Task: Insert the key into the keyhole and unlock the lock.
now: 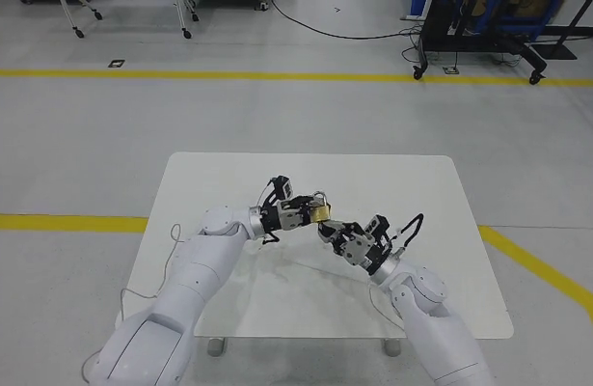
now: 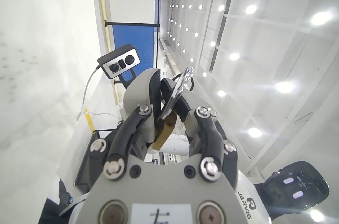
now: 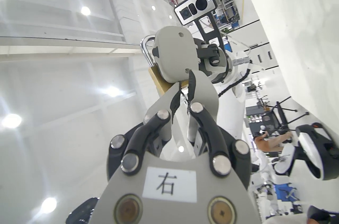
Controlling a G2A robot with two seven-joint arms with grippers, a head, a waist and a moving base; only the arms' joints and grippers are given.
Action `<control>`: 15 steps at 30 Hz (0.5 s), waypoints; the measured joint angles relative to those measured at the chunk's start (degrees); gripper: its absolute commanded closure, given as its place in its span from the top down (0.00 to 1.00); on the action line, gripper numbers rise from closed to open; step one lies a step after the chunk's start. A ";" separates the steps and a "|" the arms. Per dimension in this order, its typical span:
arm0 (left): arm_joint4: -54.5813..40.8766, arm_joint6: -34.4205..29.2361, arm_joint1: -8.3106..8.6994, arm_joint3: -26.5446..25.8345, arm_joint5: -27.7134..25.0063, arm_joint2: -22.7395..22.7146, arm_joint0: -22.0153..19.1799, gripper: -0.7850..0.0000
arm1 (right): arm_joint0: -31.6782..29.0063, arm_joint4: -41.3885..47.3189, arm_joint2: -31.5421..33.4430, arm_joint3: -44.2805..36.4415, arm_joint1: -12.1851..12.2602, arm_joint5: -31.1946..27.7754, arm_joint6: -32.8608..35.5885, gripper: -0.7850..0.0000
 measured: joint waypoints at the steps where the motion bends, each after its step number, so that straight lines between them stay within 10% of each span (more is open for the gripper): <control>1: -0.01 0.16 0.04 -0.01 -0.16 -0.08 0.07 0.00 | 0.08 1.49 0.25 0.16 -0.02 0.35 0.08 0.00; 15: -0.18 1.26 0.63 -0.62 -3.97 -1.33 0.43 0.00 | 1.66 11.03 1.77 1.84 0.40 9.40 3.77 0.00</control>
